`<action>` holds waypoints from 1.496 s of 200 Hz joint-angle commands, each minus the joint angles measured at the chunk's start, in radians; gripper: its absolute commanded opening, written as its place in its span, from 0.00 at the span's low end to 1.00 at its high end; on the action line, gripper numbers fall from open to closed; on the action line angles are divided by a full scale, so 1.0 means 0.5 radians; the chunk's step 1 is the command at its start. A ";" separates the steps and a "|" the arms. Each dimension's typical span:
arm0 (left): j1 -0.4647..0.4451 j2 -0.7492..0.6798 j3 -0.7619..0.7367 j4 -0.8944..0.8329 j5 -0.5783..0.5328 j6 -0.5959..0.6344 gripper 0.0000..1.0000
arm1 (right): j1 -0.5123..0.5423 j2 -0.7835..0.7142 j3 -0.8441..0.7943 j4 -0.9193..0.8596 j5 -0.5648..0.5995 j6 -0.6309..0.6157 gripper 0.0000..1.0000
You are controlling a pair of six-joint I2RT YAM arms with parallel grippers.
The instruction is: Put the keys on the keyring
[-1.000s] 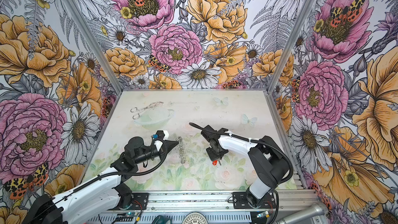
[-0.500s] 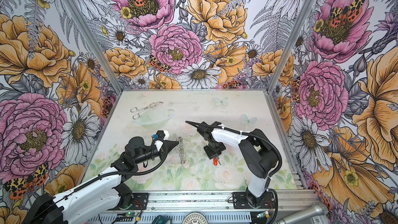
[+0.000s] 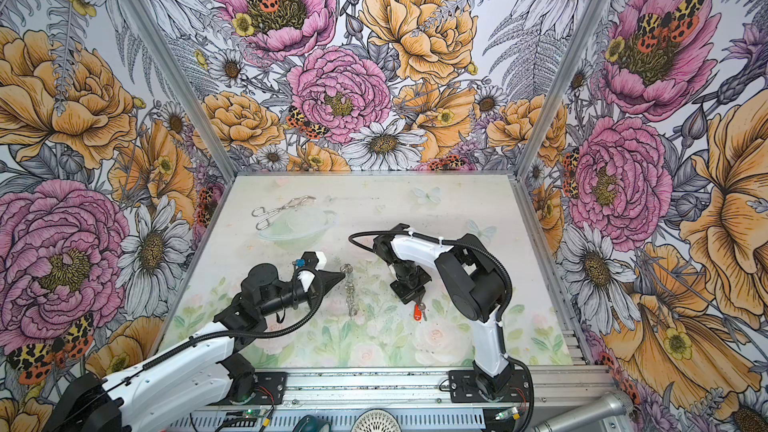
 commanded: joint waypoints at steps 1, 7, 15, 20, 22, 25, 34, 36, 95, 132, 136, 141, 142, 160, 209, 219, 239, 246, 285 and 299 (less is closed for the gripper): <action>0.022 0.000 0.001 0.133 0.027 -0.036 0.00 | -0.002 -0.012 0.054 -0.020 0.082 -0.031 0.10; 0.022 0.000 0.001 0.134 0.025 -0.034 0.00 | -0.004 -0.029 0.054 -0.013 0.100 -0.029 0.13; 0.022 -0.001 0.001 0.133 0.024 -0.033 0.00 | -0.005 -0.057 0.051 -0.004 0.116 -0.031 0.18; 0.022 0.000 0.001 0.132 0.024 -0.034 0.00 | -0.004 -0.077 0.049 -0.001 0.118 -0.029 0.20; 0.022 0.000 0.001 0.132 0.024 -0.035 0.00 | -0.005 -0.086 0.048 0.002 0.118 -0.027 0.20; 0.022 0.001 0.001 0.131 0.024 -0.036 0.00 | -0.005 -0.100 0.048 0.005 0.115 -0.026 0.21; 0.022 0.000 0.001 0.135 0.024 -0.033 0.00 | -0.005 -0.150 0.041 0.025 0.091 -0.028 0.23; 0.022 0.001 0.001 0.133 0.026 -0.033 0.00 | -0.003 -0.162 0.037 0.034 0.084 -0.024 0.23; 0.022 0.005 0.001 0.137 0.027 -0.033 0.00 | -0.038 -0.666 -0.380 0.427 -0.017 0.201 0.21; 0.022 0.006 0.001 0.137 0.031 -0.036 0.00 | -0.073 -0.941 -0.757 0.818 -0.065 0.424 0.19; 0.022 0.006 0.001 0.137 0.033 -0.036 0.00 | -0.075 -0.968 -0.793 0.862 -0.071 0.444 0.19; 0.022 0.006 0.003 0.139 0.034 -0.036 0.00 | -0.079 -0.998 -0.836 0.918 -0.072 0.467 0.19; 0.019 0.004 0.002 0.138 0.035 -0.036 0.00 | -0.080 -1.005 -0.845 0.924 -0.072 0.471 0.19; 0.023 0.009 0.001 0.137 0.034 -0.039 0.00 | -0.089 -1.101 -0.981 1.079 -0.076 0.535 0.19; 0.022 0.012 0.001 0.137 0.034 -0.035 0.00 | -0.121 -1.223 -1.229 1.353 -0.134 0.638 0.17; 0.022 0.012 0.003 0.137 0.034 -0.036 0.00 | -0.124 -1.221 -1.252 1.386 -0.151 0.643 0.16; 0.022 0.015 0.004 0.137 0.033 -0.036 0.00 | -0.124 -1.223 -1.294 1.449 -0.163 0.661 0.15; 0.022 0.015 0.002 0.137 0.035 -0.037 0.00 | -0.127 -1.223 -1.301 1.459 -0.156 0.664 0.15; 0.022 0.024 0.006 0.137 0.034 -0.036 0.00 | -0.130 -1.195 -1.321 1.512 -0.162 0.670 0.12; 0.022 0.027 0.007 0.137 0.037 -0.036 0.00 | -0.131 -1.186 -1.318 1.518 -0.160 0.665 0.11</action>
